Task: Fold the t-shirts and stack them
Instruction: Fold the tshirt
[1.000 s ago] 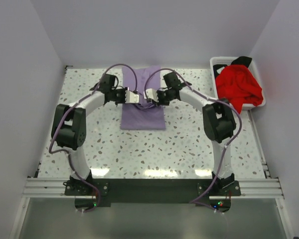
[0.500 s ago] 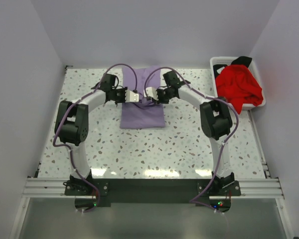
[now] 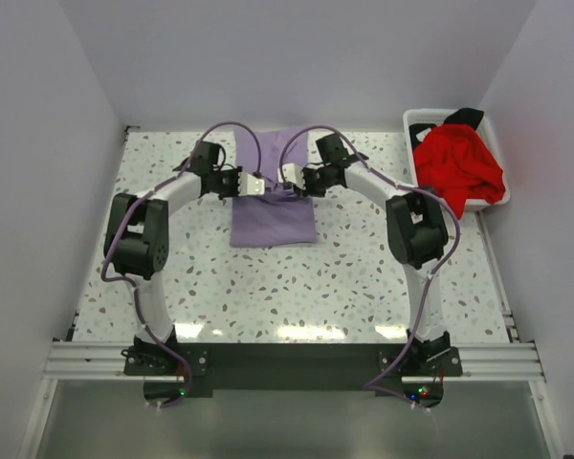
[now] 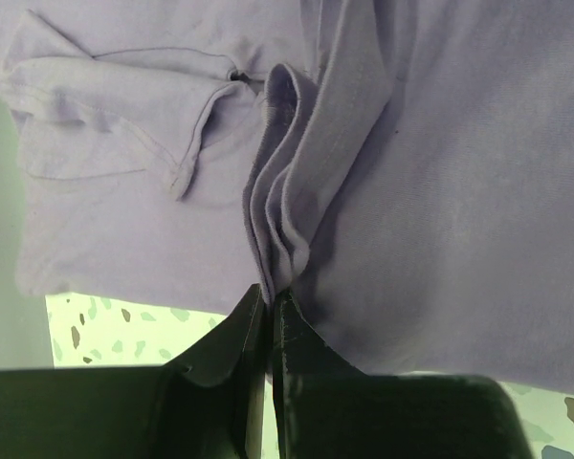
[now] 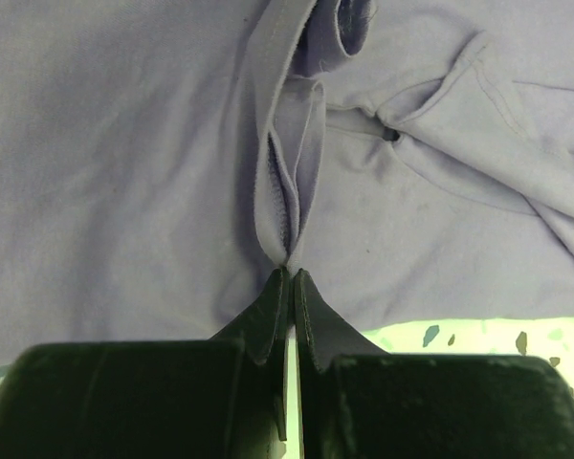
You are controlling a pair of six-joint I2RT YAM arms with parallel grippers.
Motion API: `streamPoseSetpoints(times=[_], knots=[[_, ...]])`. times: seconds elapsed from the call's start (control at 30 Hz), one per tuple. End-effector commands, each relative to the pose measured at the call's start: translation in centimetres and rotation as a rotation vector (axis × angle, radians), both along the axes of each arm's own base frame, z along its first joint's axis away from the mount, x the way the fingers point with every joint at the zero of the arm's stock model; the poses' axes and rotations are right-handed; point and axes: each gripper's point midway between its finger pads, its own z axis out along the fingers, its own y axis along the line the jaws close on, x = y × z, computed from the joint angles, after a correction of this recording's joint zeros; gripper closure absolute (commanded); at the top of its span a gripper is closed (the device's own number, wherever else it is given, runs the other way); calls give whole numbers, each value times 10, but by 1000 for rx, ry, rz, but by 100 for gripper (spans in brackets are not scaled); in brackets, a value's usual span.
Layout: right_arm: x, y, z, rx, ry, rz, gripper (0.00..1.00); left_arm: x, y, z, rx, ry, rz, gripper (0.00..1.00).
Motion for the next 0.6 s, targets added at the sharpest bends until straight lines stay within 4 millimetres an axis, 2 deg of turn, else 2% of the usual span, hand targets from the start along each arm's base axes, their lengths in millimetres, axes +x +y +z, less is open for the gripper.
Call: streamPoseSetpoints(times=[0.0,0.27,0.5,0.57], knots=[[11,5,51,91,-101,11,100,17,7,14,1,-69,-2,96],[16,6,48,81,-113,21,100,28,2,13,-7,-76,-7,95],[27,6,37,68,-137,4,100,30,2,3,13,-65,-23,94],[29,6,33,62,-141,6,100,33,3,3,14,-67,-16,89]])
